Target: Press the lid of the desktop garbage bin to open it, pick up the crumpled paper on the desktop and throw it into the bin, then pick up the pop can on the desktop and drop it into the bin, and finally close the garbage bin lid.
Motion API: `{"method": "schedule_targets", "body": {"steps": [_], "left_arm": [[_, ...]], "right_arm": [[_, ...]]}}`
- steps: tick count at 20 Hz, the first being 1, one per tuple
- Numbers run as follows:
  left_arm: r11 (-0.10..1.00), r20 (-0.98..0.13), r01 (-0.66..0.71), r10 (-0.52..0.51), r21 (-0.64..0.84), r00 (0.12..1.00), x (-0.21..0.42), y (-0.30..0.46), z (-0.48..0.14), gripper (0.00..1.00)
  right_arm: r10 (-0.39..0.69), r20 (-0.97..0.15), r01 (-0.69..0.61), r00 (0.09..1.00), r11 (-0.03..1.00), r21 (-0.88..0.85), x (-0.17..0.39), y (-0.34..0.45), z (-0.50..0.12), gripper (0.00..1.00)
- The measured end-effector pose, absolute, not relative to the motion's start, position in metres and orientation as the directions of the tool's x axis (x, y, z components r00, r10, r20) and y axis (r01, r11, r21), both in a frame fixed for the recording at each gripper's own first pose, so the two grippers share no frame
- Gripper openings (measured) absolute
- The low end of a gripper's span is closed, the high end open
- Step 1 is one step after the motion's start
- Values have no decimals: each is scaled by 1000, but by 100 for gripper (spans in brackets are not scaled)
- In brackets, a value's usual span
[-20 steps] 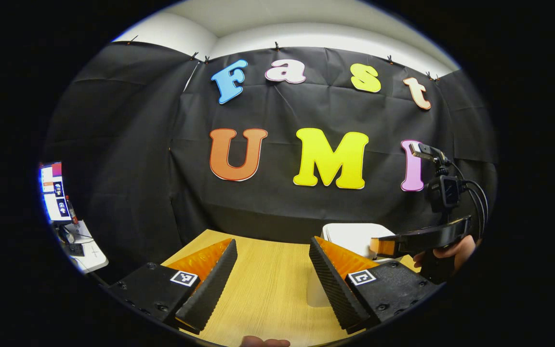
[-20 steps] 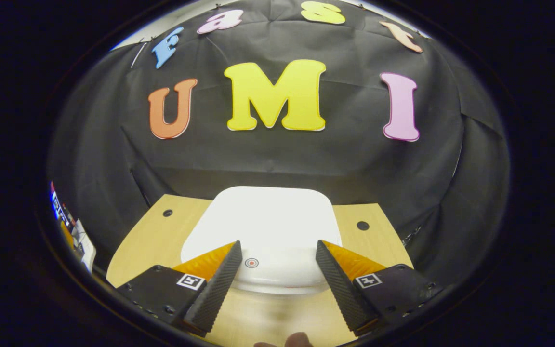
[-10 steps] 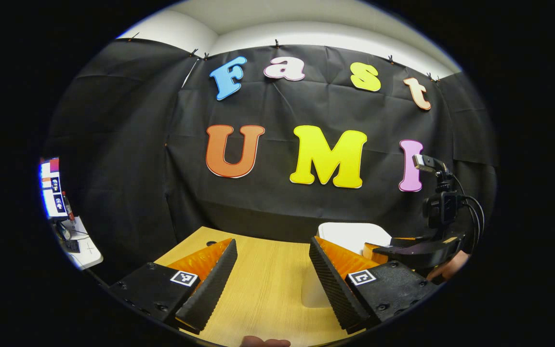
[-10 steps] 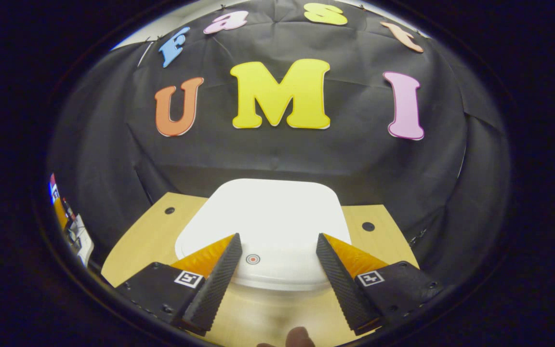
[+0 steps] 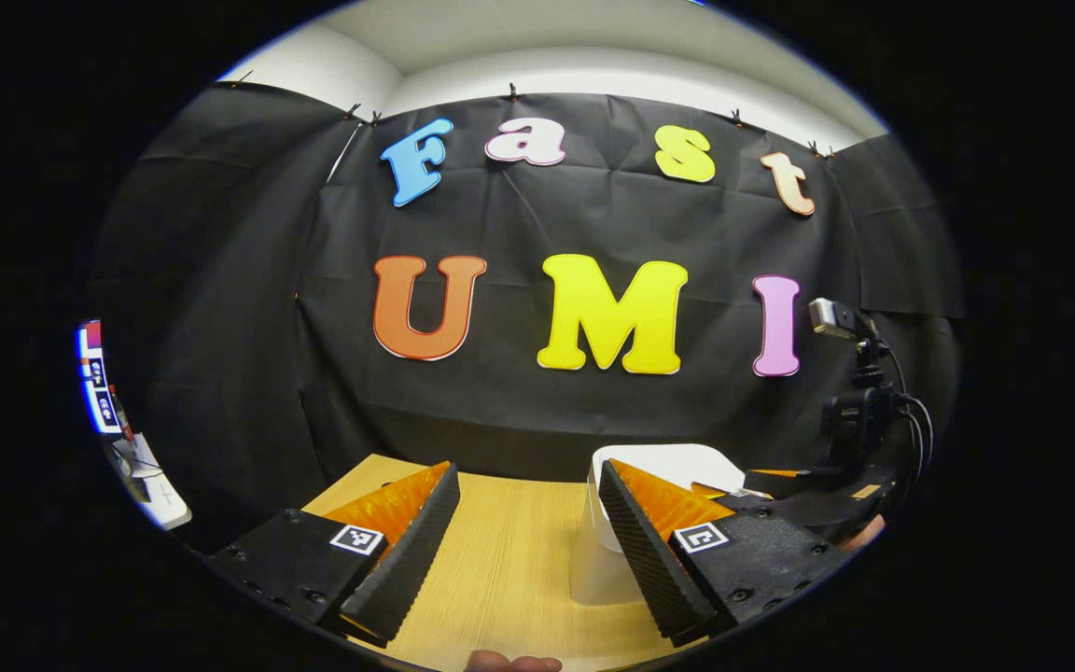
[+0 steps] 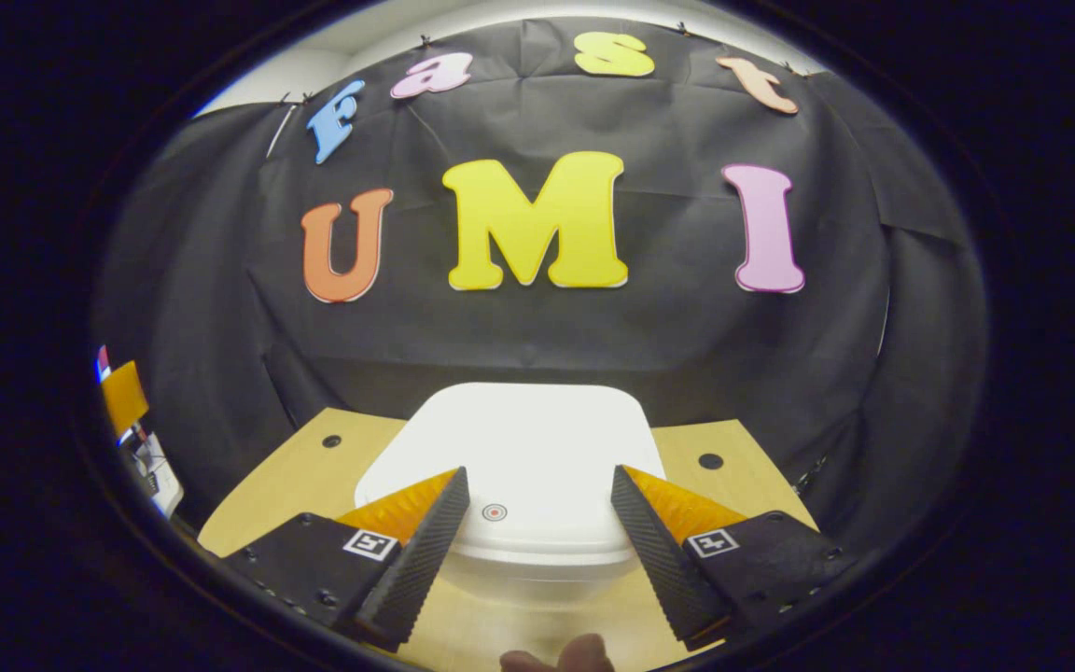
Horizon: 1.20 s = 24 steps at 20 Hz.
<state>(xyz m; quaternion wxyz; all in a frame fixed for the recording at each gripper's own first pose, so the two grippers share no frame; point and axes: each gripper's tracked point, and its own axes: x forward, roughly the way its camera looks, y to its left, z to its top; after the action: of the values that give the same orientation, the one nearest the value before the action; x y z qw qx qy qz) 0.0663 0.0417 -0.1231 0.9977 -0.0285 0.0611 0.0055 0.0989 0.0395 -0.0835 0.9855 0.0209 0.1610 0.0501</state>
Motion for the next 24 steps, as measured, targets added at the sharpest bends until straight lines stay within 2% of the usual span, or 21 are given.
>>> {"method": "schedule_targets", "body": {"steps": [4, 9, 15, 21, 24], "left_arm": [[999, -86, 9, -12, -41, 996, 78, 34, -107, 97], [999, -64, 13, -15, -35, 998, 92, 25, -89, 97], [998, -58, 39, -42, -39, 997, 87, 5, -88, 97], [999, -69, 44, -46, -32, 997, 79, 0, -93, 97], [999, -61, 41, -42, -25, 997, 79, 3, -93, 97]], "right_arm": [[96, -184, -99, 978, 995, -8, 74, 6, -37, 96], [5, -81, -7, 997, 1000, -27, 46, -39, -2, 95], [-27, -61, 27, 998, 1000, 2, 18, -41, 7, 95], [-26, -29, 26, 999, 1000, 13, 18, -42, 17, 96], [-23, -47, 23, 999, 1000, 4, 22, -37, 11, 96]]}}
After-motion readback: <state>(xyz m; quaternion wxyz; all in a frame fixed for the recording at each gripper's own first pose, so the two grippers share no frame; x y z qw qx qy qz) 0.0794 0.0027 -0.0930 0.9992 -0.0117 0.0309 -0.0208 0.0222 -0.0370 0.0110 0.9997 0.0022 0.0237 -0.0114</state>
